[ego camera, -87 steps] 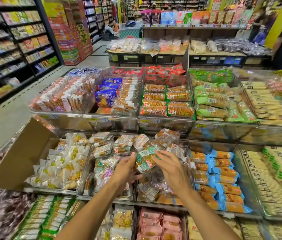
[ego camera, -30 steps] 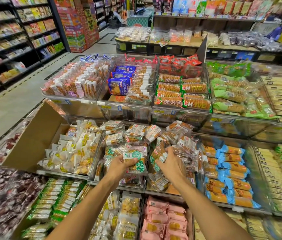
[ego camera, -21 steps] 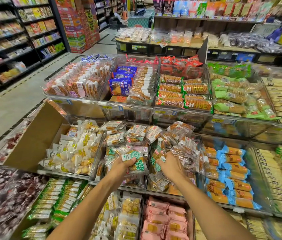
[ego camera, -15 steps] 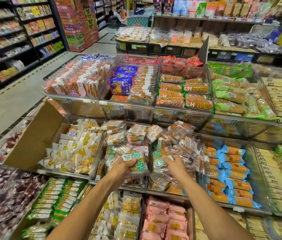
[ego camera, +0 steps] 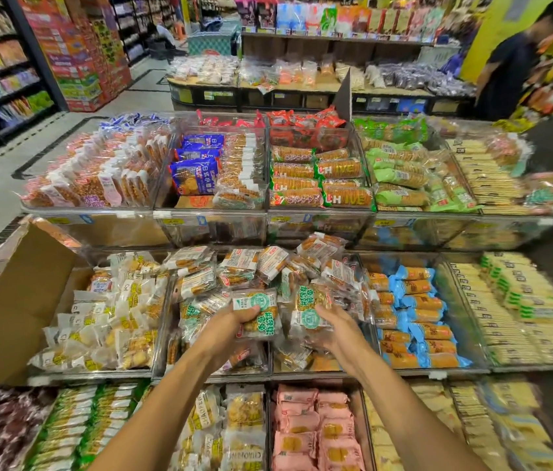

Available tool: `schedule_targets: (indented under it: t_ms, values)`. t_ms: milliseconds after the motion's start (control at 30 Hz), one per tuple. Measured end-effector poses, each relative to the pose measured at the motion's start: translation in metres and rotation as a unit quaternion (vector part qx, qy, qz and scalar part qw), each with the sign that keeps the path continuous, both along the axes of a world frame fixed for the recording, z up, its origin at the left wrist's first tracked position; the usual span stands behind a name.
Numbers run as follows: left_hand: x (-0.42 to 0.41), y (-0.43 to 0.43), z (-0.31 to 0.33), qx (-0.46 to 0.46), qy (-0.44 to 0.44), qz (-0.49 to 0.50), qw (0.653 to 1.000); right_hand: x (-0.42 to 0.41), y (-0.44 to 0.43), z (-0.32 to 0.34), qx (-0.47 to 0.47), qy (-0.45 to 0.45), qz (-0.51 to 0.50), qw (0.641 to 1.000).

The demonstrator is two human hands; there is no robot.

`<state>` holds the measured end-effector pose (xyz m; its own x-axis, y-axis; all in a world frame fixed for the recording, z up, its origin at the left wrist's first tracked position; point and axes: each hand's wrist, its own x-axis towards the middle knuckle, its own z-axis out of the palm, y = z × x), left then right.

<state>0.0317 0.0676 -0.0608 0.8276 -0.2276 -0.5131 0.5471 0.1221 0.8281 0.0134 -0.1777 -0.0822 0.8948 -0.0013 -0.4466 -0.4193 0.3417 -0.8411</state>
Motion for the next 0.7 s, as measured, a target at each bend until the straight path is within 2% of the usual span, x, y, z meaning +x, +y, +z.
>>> schedule_targets:
  t_ms: [233,467,567,633,700]
  values:
    - [0.006,-0.029,-0.004,0.028,-0.045,-0.061,0.997,-0.039,-0.025,0.009,0.006,-0.016,-0.113,0.993]
    - [-0.011,-0.088,-0.015,0.099,-0.058,-0.117,0.986,-0.099,-0.068,0.021,-0.013,-0.028,-0.211,0.977]
    - [-0.012,-0.122,-0.032,0.102,-0.073,-0.144,0.982,-0.129,-0.100,0.018,-0.014,-0.034,-0.235,0.971]
    - [-0.029,-0.155,-0.024,0.088,-0.056,-0.158,0.982,-0.152,-0.123,0.016,-0.024,-0.036,-0.254,0.966]
    - [-0.054,-0.188,-0.006,0.103,-0.076,-0.167,0.978,-0.177,-0.148,0.013,-0.017,-0.033,-0.283,0.958]
